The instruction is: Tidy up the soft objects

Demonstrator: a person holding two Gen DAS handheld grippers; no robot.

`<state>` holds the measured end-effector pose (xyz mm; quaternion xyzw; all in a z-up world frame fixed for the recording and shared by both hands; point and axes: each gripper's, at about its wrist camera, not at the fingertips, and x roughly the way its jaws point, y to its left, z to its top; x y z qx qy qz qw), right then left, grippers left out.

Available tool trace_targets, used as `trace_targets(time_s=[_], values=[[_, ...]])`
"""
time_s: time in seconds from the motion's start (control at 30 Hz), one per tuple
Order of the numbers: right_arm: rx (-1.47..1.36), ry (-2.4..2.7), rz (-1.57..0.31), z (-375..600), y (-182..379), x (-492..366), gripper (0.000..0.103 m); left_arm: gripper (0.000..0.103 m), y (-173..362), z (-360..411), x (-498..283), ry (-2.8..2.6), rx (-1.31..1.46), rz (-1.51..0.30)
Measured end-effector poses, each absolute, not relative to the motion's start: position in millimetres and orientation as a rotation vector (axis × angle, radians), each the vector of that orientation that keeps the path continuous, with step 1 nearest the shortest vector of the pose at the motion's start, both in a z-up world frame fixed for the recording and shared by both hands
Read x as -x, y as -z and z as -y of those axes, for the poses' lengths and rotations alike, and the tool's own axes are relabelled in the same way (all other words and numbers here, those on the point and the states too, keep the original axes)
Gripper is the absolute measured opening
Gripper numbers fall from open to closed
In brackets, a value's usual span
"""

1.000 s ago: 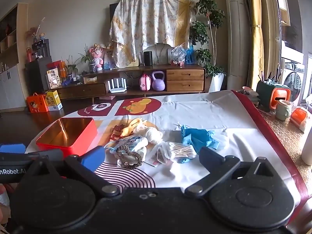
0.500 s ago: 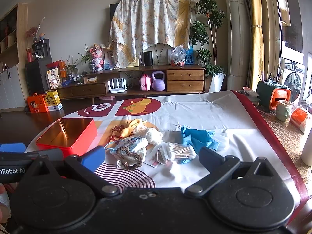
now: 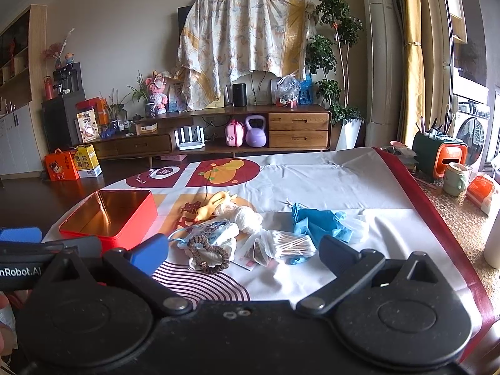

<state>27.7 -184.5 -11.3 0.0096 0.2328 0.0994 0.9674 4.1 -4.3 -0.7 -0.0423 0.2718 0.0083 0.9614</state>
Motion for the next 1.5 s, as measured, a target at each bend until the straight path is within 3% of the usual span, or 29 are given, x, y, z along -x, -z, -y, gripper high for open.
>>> trace_targets(time_s=[0.87, 1.5], values=[[-0.015, -0.199, -0.474, 182.2, 12.3, -32.5, 0.103, 0.103, -1.4, 2.5, -15.5, 0.001, 0.092, -0.55], [-0.028, -0.206, -0.53, 190.7, 24.4, -77.4, 0.102, 0.103, 17.8, 7.1, -68.0, 0.019, 0.076, -0.612]])
